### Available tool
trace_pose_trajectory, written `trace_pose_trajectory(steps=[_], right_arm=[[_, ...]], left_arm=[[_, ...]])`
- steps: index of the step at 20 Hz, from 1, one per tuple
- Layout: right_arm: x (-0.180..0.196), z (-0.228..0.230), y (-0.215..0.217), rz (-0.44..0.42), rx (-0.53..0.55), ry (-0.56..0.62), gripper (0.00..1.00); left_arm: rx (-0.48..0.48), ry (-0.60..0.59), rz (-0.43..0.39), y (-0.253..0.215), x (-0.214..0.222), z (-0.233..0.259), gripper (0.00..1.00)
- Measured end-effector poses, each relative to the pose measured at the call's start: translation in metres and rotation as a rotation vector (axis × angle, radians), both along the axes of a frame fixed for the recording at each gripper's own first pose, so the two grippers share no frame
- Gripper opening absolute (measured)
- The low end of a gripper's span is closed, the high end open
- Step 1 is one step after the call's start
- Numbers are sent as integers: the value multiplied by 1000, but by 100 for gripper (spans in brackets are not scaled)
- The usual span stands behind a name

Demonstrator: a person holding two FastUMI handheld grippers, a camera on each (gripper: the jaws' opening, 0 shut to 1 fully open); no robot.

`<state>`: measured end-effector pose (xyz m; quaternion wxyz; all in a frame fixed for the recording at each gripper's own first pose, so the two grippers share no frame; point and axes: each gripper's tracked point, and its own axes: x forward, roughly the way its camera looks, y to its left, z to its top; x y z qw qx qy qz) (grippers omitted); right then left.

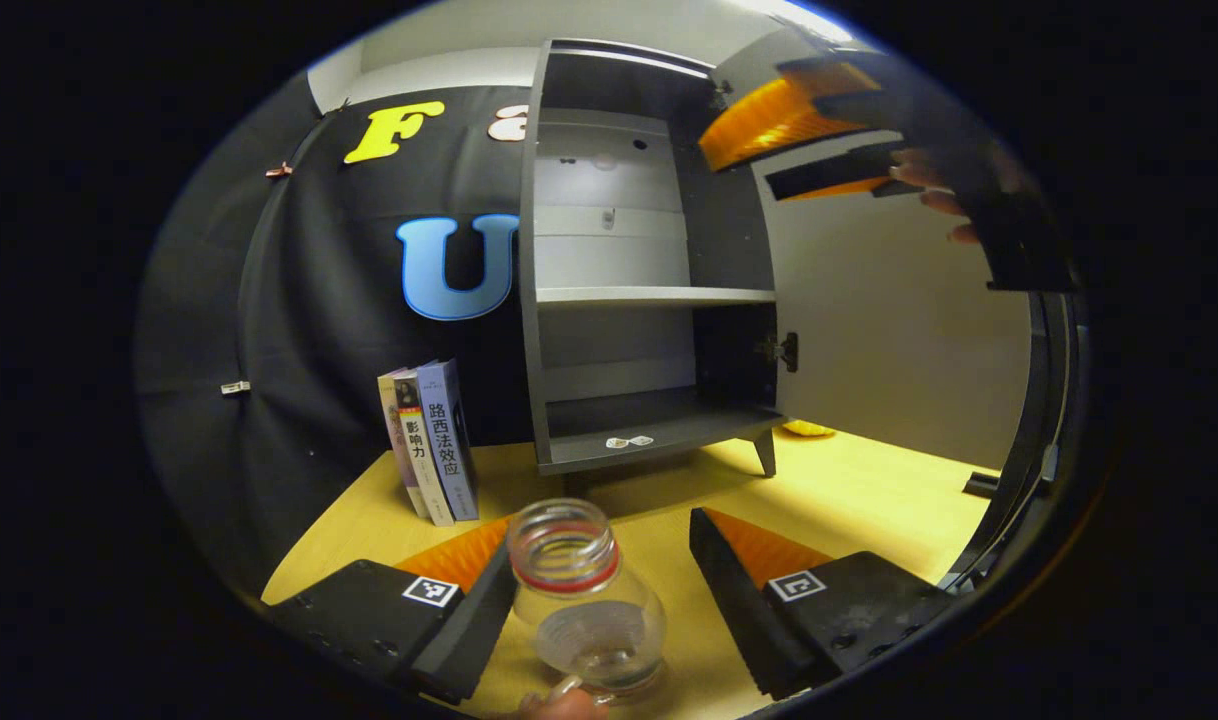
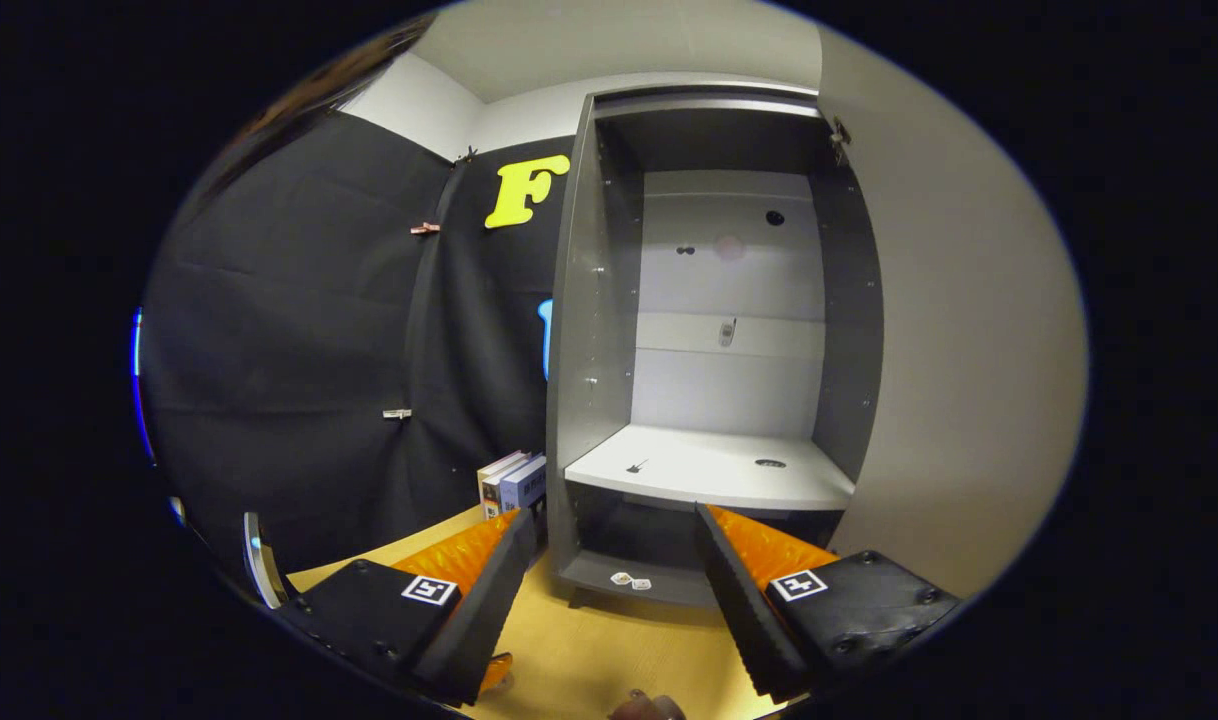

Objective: Open the cabinet door with the right hand, grasp the bottle in the cabinet with the left hand and place it on the coaster, then close the cabinet door with the right hand.

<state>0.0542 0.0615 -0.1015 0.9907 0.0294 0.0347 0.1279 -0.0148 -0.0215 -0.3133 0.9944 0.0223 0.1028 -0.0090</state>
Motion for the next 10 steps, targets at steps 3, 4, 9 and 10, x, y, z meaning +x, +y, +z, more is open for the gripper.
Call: trace_pose_trajectory(steps=[3,4,9,10], right_arm=[[-6,19,-13,-28,-36,-27,98],[-10,25,-20,-38,-50,-33,98],[-53,55,-45,-49,-68,-13,98],[-67,59,-50,-45,-59,0,98]], left_arm=[[24,-22,4,6,-3,46,96],[19,-26,0,6,-4,61,96],[-96,-3,-63,-14,-13,125,96],[-99,-7,-79,-16,-10,139,96]])
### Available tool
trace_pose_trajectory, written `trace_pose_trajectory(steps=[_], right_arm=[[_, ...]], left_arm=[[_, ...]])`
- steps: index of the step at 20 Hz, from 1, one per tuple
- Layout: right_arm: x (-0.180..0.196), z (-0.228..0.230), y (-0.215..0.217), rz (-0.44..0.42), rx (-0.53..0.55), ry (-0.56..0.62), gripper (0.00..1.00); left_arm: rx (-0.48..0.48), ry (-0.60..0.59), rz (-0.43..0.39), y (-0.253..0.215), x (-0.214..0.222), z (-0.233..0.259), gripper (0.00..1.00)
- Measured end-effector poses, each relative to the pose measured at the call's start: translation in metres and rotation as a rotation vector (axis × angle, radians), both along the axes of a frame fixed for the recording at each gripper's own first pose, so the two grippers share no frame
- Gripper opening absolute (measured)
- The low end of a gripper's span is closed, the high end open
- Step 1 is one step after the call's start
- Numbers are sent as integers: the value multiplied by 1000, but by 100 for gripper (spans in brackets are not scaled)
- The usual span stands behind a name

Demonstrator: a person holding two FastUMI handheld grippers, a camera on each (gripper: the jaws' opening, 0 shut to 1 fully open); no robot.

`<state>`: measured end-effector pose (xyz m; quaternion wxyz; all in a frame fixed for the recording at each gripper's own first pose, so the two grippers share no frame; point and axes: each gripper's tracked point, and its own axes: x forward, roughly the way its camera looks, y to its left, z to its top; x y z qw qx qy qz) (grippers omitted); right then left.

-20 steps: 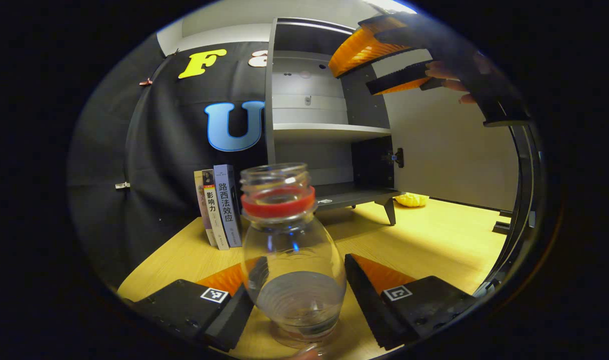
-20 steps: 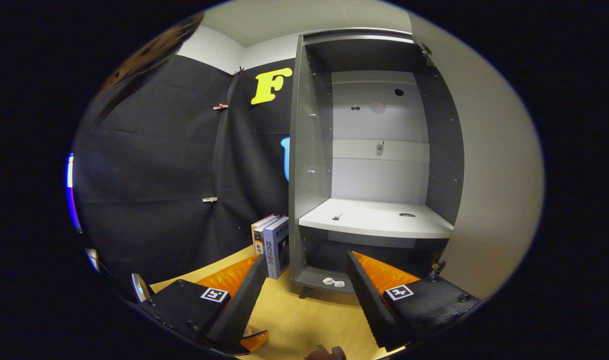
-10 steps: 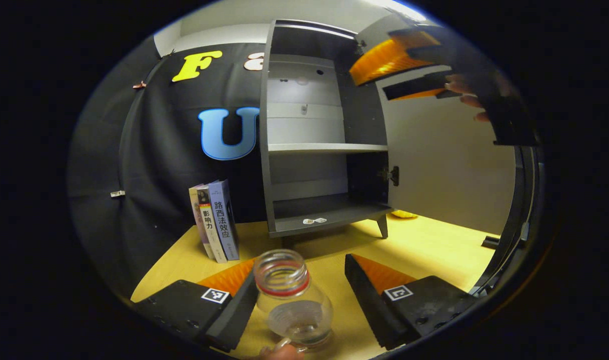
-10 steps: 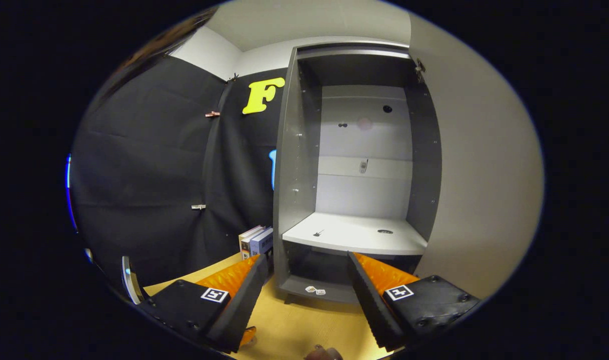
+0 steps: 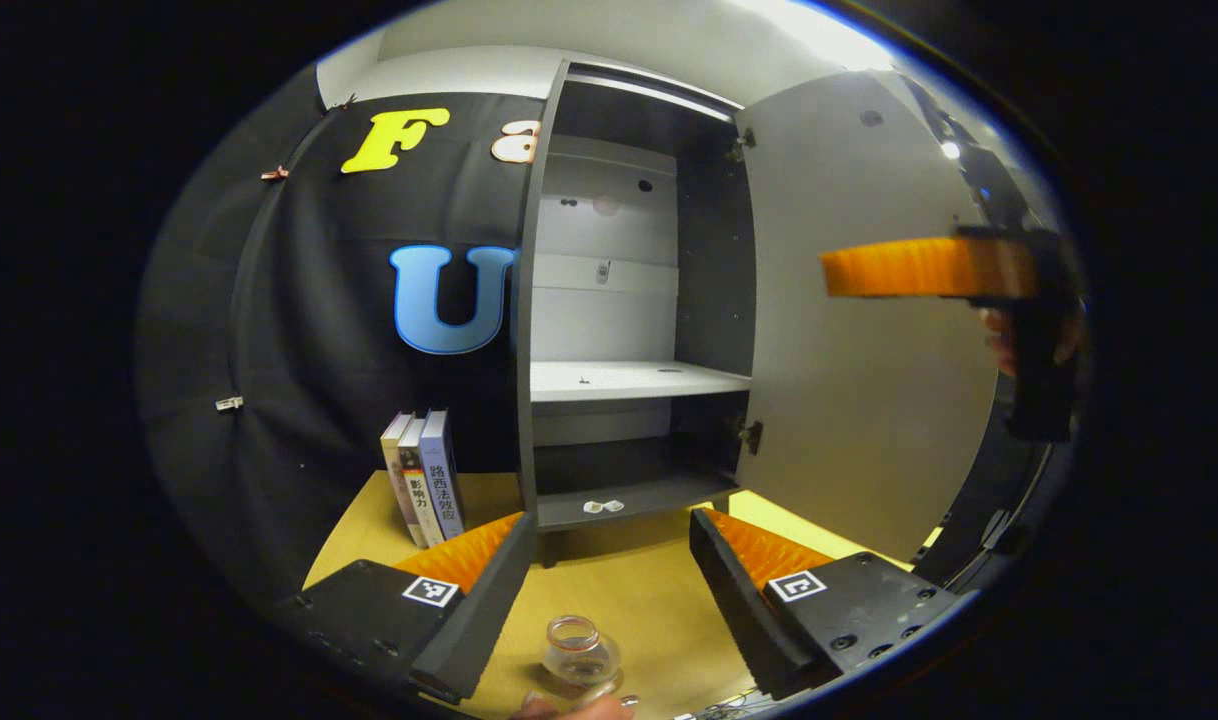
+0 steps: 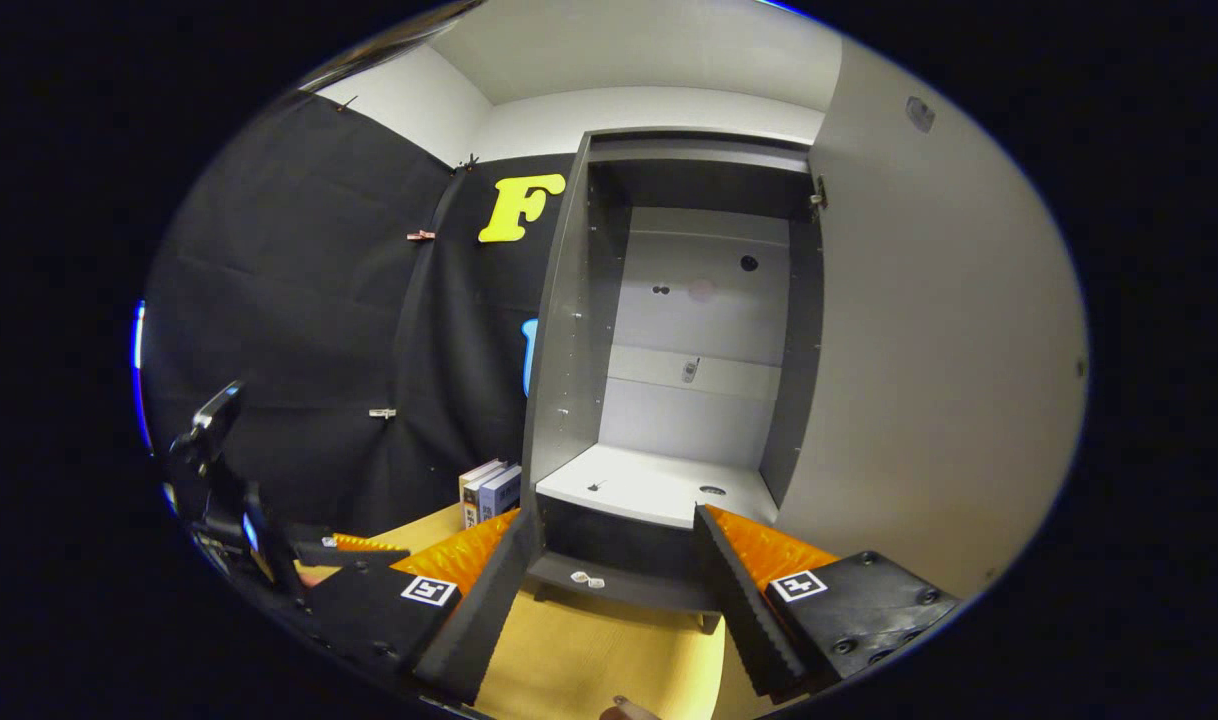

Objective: Open the cabinet door with the right hand, grasp the bottle in the cabinet with the left hand and place it on the coaster, then close the cabinet door with the right hand.

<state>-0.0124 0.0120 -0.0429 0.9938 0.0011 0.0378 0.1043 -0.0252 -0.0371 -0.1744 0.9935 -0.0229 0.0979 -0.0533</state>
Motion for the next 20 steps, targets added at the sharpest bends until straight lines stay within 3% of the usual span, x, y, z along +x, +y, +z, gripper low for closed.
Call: trace_pose_trajectory(steps=[5,7,11,13,16,19,20], right_arm=[[-82,-1,-42,-79,70,117,94],[-106,5,-67,-170,75,116,100],[-142,10,-142,-400,78,105,100],[-149,14,-173,-450,100,77,97],[-137,11,-208,-458,85,54,94],[-118,17,-215,-380,112,39,98],[-129,20,-210,-352,125,42,98]], left_arm=[[6,-46,-94,-24,33,52,98],[-2,-58,-145,-44,48,61,98],[-14,-61,-234,-89,66,64,99],[15,-80,-259,-106,71,66,97],[28,-104,-271,-126,74,70,98],[15,-104,-238,-133,81,69,98],[10,-98,-219,-134,84,69,98]])
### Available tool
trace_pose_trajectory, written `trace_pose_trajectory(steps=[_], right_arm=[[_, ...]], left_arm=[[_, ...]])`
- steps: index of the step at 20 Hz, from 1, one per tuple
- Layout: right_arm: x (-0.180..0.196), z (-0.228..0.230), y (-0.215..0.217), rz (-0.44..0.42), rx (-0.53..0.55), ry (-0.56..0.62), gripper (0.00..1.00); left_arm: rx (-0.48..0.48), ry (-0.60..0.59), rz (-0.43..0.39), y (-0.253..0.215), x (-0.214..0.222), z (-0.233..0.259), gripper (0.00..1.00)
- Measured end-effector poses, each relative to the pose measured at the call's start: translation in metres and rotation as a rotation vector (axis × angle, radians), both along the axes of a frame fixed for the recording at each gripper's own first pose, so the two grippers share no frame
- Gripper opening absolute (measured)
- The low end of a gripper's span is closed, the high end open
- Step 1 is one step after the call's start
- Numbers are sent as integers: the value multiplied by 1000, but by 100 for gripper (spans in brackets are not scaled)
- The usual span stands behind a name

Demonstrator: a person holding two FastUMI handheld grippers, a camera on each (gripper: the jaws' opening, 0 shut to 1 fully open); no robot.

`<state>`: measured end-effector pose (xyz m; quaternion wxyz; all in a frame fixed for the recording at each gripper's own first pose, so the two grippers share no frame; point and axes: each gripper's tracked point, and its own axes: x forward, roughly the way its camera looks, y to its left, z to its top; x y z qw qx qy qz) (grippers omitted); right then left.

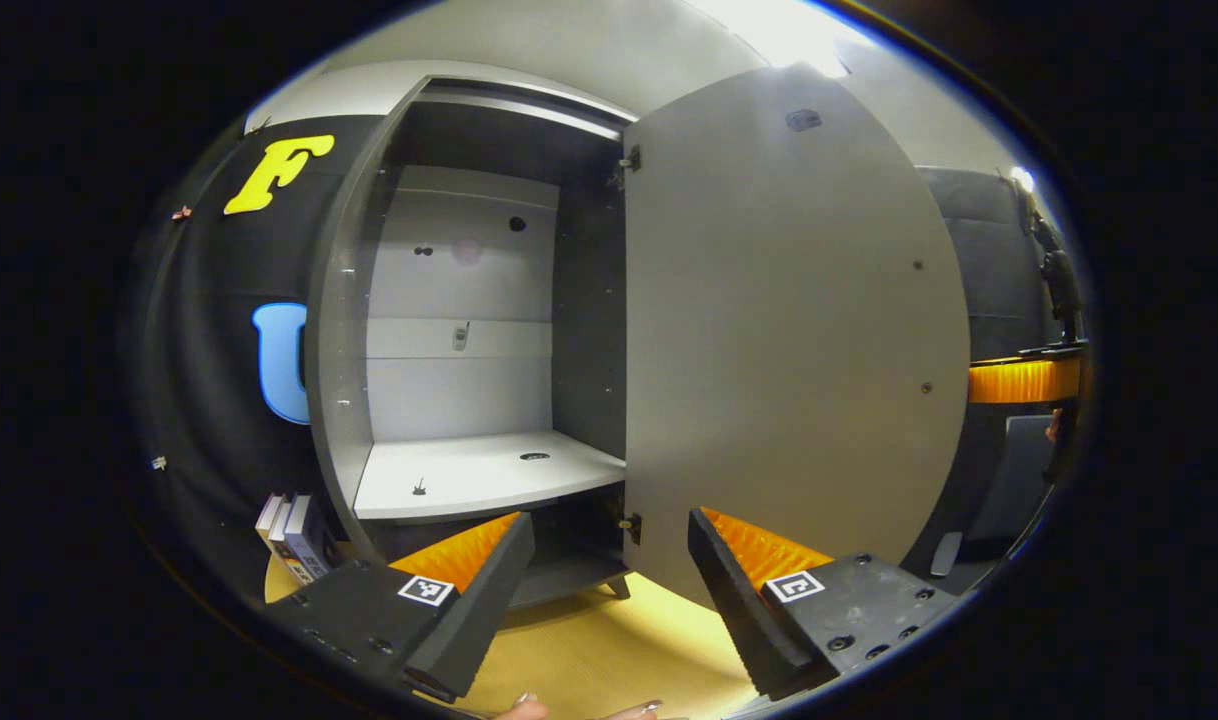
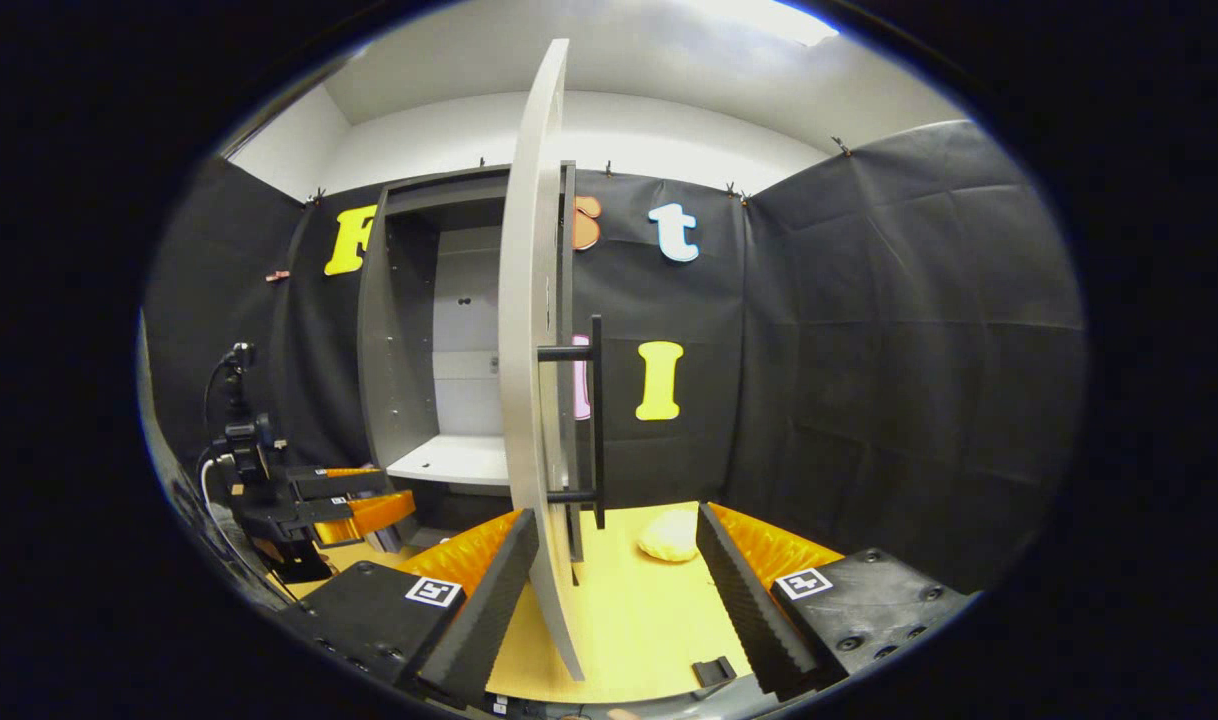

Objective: Open the cabinet door with the right hand, grasp the bottle in the cabinet with the left hand and place it on the coaster, then close the cabinet door with the right hand.

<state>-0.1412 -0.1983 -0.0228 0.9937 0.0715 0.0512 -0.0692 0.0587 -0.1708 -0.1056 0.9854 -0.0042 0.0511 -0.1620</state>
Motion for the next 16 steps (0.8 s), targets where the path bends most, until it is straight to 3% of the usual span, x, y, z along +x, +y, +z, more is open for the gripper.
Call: trace_pose_trajectory(steps=[2,5,8,12,14,16], right_arm=[[20,-8,-15,10,10,0,97],[23,-13,-31,20,-15,12,94],[44,-12,-21,103,14,14,100],[62,-15,-12,211,34,31,95],[66,-17,-3,254,78,48,100],[73,-15,11,303,88,48,96]], left_arm=[[-14,18,39,-1,4,-5,98],[-23,26,60,-8,14,-6,98],[-3,14,83,-19,24,-4,98],[-4,15,122,-20,25,-6,98],[-8,24,148,-15,22,-8,98],[-16,32,172,-5,21,-11,98]])
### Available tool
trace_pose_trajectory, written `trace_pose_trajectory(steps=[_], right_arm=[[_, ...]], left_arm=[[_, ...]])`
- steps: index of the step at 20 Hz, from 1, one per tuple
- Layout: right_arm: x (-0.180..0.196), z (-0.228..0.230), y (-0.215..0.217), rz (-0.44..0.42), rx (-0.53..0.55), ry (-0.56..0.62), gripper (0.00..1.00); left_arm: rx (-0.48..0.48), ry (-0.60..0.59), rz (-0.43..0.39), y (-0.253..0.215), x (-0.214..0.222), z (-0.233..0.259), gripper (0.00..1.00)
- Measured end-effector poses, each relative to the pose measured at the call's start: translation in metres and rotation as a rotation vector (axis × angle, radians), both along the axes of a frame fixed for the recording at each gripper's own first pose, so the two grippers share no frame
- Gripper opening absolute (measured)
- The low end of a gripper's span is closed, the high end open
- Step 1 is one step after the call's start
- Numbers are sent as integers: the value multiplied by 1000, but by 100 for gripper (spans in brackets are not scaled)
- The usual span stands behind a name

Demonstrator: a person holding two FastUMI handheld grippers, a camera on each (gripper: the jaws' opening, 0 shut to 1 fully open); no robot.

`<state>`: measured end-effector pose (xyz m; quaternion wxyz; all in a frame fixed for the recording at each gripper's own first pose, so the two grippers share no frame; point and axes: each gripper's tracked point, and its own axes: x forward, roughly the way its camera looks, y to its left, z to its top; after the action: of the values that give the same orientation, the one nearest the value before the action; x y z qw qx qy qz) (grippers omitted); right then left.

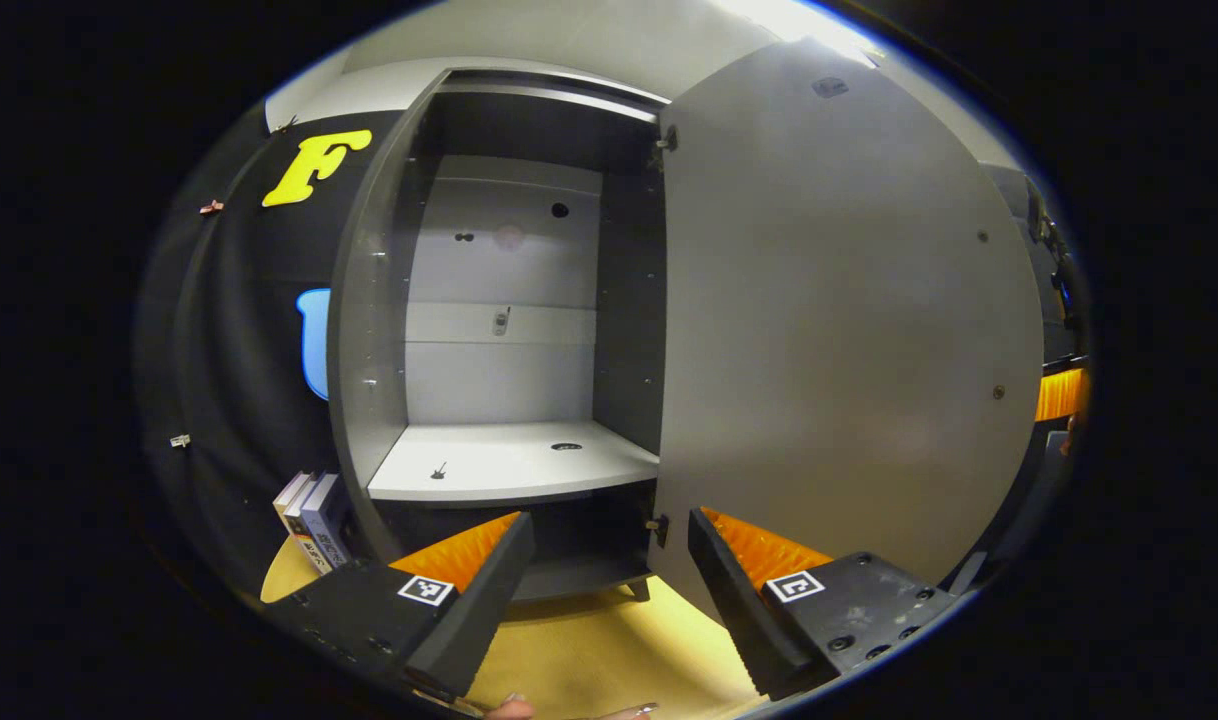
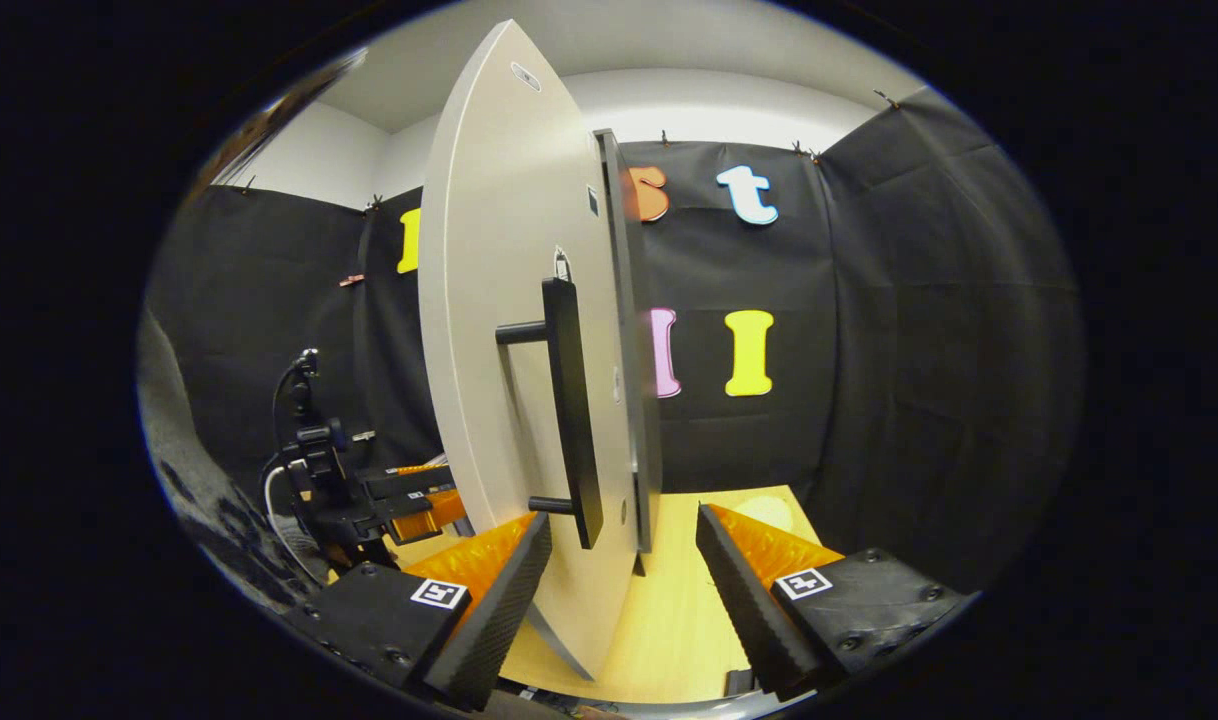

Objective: Open the cabinet door with the right hand, grasp the bottle in the cabinet with the left hand and place it on the coaster, then close the cabinet door with the right hand.

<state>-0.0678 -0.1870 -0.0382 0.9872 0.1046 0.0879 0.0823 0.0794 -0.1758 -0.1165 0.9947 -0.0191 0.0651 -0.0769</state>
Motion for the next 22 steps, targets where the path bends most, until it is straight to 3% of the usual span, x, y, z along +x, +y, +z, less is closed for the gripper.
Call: trace_pose_trajectory(steps=[8,15,22], right_arm=[[23,11,91,188,38,-24,96],[46,11,164,219,58,-47,97],[54,4,207,269,-51,-63,97]], left_arm=[[25,-22,71,63,-25,9,98],[42,-22,113,138,-58,13,98],[-6,6,154,189,-84,13,98]])
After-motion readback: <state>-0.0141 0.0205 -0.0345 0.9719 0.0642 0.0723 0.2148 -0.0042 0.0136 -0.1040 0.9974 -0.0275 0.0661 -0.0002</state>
